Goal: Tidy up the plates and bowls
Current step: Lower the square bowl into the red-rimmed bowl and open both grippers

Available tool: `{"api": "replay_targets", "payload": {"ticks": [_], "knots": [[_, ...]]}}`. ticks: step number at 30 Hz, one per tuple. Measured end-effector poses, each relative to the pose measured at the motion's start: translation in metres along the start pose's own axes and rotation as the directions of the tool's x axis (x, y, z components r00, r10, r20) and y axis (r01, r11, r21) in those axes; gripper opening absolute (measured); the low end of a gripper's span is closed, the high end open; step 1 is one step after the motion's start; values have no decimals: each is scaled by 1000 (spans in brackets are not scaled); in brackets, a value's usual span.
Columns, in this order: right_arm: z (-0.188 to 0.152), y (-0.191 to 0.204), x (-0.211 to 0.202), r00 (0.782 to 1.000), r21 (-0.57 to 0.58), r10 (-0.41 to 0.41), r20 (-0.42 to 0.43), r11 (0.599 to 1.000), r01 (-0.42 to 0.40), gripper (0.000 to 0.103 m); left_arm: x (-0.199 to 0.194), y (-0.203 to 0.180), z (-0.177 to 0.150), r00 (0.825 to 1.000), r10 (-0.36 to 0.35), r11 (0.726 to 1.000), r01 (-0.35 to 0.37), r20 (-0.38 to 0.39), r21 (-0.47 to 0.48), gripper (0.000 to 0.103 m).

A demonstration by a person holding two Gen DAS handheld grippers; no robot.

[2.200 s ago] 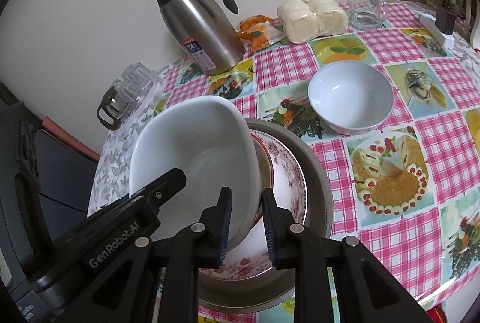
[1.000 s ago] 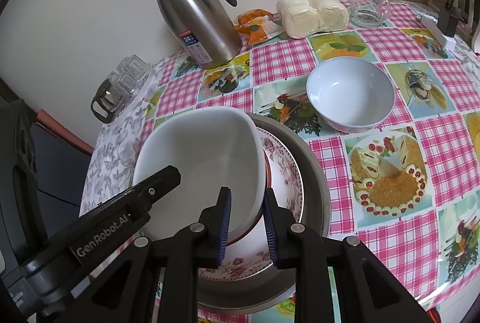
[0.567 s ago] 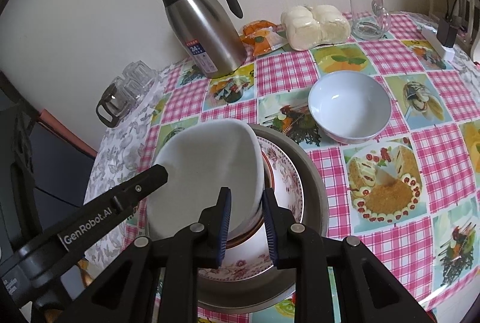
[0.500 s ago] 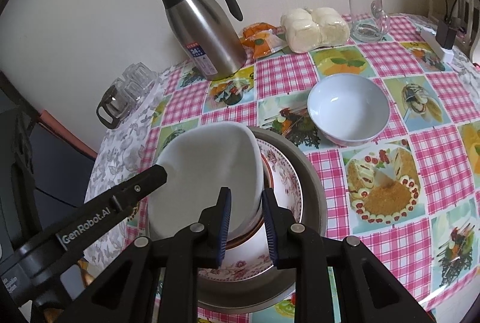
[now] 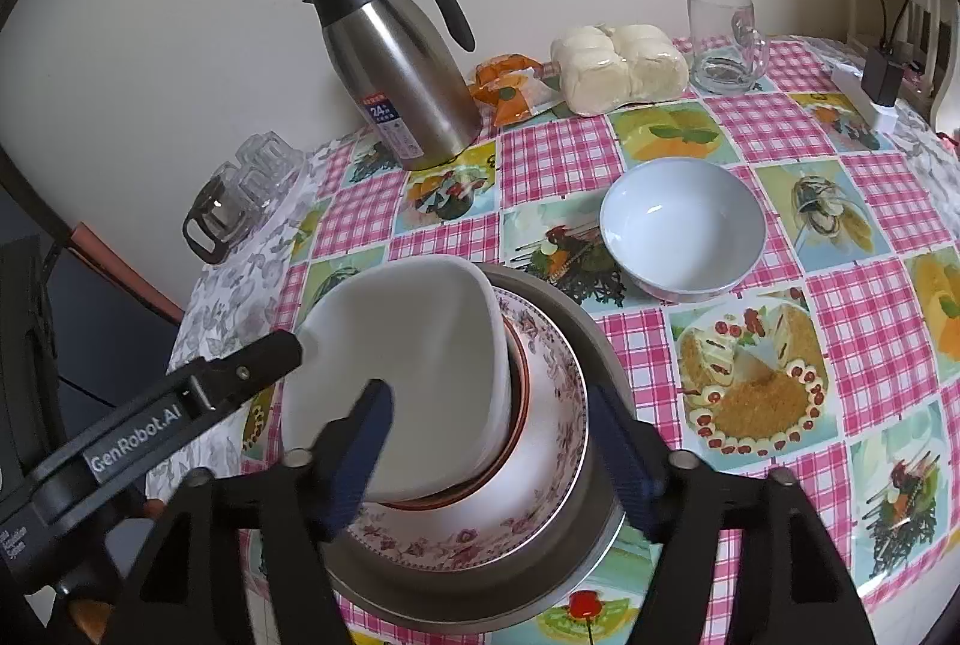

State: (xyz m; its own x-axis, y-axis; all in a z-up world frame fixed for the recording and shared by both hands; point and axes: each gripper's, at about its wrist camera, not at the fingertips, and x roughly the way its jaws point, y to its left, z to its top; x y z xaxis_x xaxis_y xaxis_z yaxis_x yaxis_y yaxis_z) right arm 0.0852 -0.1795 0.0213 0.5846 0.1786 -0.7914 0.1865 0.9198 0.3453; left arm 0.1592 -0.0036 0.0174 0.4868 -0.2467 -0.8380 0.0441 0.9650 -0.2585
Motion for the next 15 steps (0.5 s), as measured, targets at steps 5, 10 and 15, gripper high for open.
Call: {"api": "replay_targets", "payload": {"ticks": [5, 10, 15], "knots": [[0, 0, 1, 1000, -2, -4, 2, 1000, 4, 85, -1, 4, 1, 1000, 17, 1000, -17, 12, -8, 83], [1, -1, 1, 1000, -2, -6, 8, 1000, 6, 87, -1, 7, 1, 1000, 22, 1000, -22, 18, -17, 85], [1, -2, 0, 1000, 1, -8, 8, 1000, 8, 92, 1, 11, 2, 999, 35, 999, -34, 11, -22, 85]]}}
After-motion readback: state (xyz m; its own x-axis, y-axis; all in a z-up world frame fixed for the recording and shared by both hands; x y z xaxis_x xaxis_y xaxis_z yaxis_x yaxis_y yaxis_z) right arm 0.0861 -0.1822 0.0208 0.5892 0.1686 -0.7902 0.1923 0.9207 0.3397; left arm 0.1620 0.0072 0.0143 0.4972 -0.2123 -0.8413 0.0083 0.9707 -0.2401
